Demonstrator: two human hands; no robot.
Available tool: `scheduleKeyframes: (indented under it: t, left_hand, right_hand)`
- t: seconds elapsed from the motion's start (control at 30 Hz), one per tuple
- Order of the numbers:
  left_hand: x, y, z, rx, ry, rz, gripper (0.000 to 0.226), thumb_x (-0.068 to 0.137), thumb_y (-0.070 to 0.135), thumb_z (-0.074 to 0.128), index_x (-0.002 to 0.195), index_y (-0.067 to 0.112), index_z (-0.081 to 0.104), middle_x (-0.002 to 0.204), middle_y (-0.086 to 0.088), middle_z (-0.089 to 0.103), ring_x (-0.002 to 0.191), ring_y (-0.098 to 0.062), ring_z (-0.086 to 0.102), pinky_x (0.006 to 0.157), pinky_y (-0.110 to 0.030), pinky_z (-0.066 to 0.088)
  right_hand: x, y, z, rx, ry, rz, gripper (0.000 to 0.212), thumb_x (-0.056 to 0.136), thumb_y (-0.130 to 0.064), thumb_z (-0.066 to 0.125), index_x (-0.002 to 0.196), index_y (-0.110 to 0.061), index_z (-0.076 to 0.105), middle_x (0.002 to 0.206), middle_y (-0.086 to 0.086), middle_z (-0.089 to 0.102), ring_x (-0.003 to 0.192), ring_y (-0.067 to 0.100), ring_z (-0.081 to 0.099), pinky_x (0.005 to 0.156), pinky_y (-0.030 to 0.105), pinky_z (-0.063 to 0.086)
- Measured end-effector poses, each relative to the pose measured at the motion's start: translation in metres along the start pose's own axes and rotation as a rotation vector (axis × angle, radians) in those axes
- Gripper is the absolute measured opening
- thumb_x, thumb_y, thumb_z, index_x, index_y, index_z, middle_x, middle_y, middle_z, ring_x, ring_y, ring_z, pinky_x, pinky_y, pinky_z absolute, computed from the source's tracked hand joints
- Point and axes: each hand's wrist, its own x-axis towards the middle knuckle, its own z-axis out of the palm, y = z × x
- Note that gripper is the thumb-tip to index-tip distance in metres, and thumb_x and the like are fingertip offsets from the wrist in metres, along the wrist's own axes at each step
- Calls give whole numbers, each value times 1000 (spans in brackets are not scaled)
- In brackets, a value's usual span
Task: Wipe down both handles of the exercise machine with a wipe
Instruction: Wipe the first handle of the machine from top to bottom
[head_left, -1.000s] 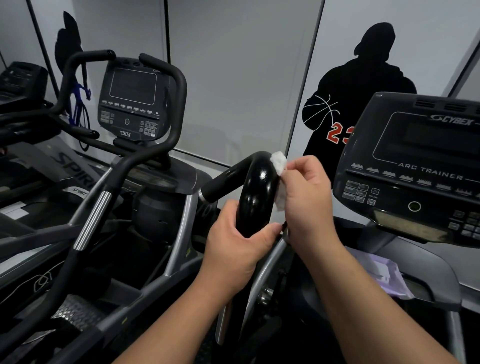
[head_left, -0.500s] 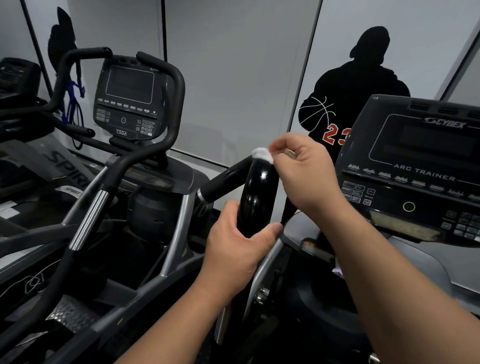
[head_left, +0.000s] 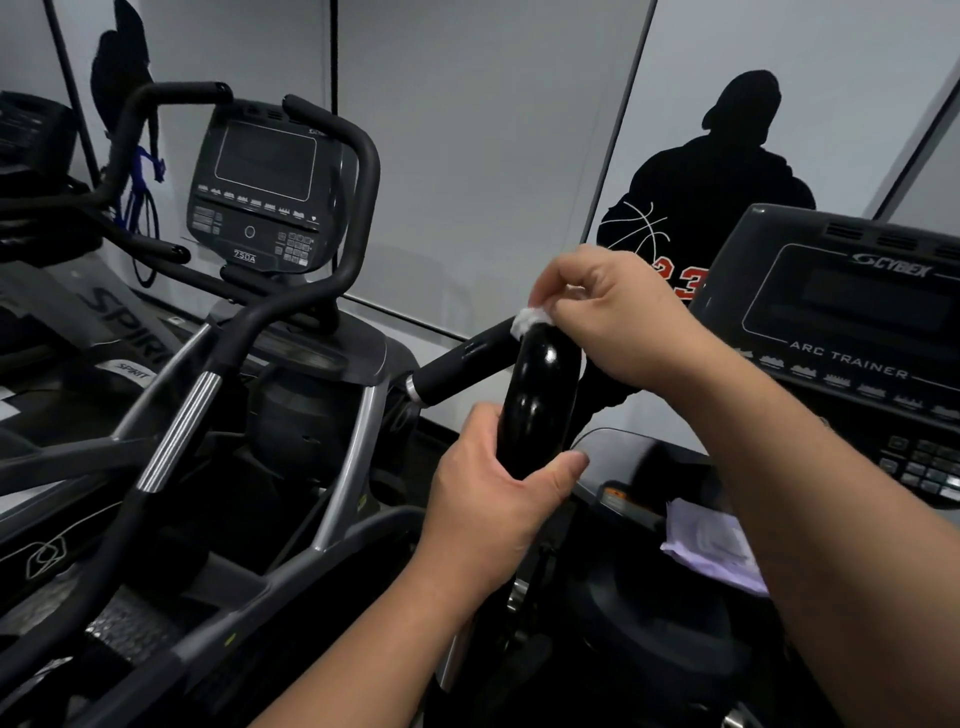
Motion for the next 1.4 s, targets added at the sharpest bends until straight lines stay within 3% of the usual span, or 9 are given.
scheduleKeyframes:
  t: [0.13,0.27,0.37,0.47,0.63,0.77,1.03,1.13,1.4]
  left_hand:
    - [0,-1,-2,9,-17,4,33,70,48,80,87,36,56,83,7,68,70,-6,64,65,-27,58]
    - [-2,2,-4,3,-19,-2,40,63,59,75,92,38,56,88,6,70,78,-12,68,72,-37,61]
    - [-3,-1,-5,17,-29,6,38,66,56,77,90,37,56,88,4,70,79,-14,68,72,-39,61]
    - [-5,1,-5,3,-35,-2,39,64,58,76,90,36,56,88,1,71,79,-16,70,71,-42,61]
    - [-4,0,-5,27,-26,-5,41,63,59,75,90,34,56,87,4,70,77,-13,68,71,-37,60]
    - [-4,2,-6,37,-20,-11,37,68,50,80,88,31,56,85,6,68,70,-8,65,62,-23,56]
    - [-4,3,-5,-5,-49,-11,35,68,52,78,89,34,56,89,-1,70,80,-19,69,70,-41,60]
    - [-4,4,-4,1,-34,-18,40,64,57,76,89,33,56,88,-1,69,79,-19,68,68,-39,60]
    - [-2,3,-5,-8,-55,-6,33,73,46,81,92,29,59,90,1,69,81,-16,68,71,-37,61]
  right_hand:
    - [9,-3,-6,-69,-60,42,23,89,-7,54,87,-20,73,77,-9,63,62,8,55,58,25,43]
    - [11,-13,-4,-191,-112,-42,22,89,-7,55,86,-22,72,92,-1,67,85,18,64,76,33,52]
    - [17,-12,-7,-153,-142,32,23,88,-9,56,84,-24,72,88,6,71,84,32,68,74,42,56]
    - [21,-17,-5,-208,-204,0,20,87,-10,59,82,-24,72,87,-2,67,86,23,66,77,35,54]
    - [25,-22,-6,-199,-231,49,21,88,-7,57,83,-22,71,73,-7,63,66,10,57,58,25,44]
    - [26,-28,2,-229,-292,9,12,82,-12,66,83,-22,73,86,1,70,82,19,65,71,32,53]
    - [9,-12,7,61,-81,21,20,89,-7,62,89,-18,78,88,-4,63,78,9,59,71,20,47]
    - [7,-4,7,217,-17,106,24,89,-5,59,86,-19,78,86,3,73,74,21,65,71,31,53]
    - [2,18,9,340,50,189,18,89,-11,63,86,-20,78,75,5,65,67,19,51,66,37,44]
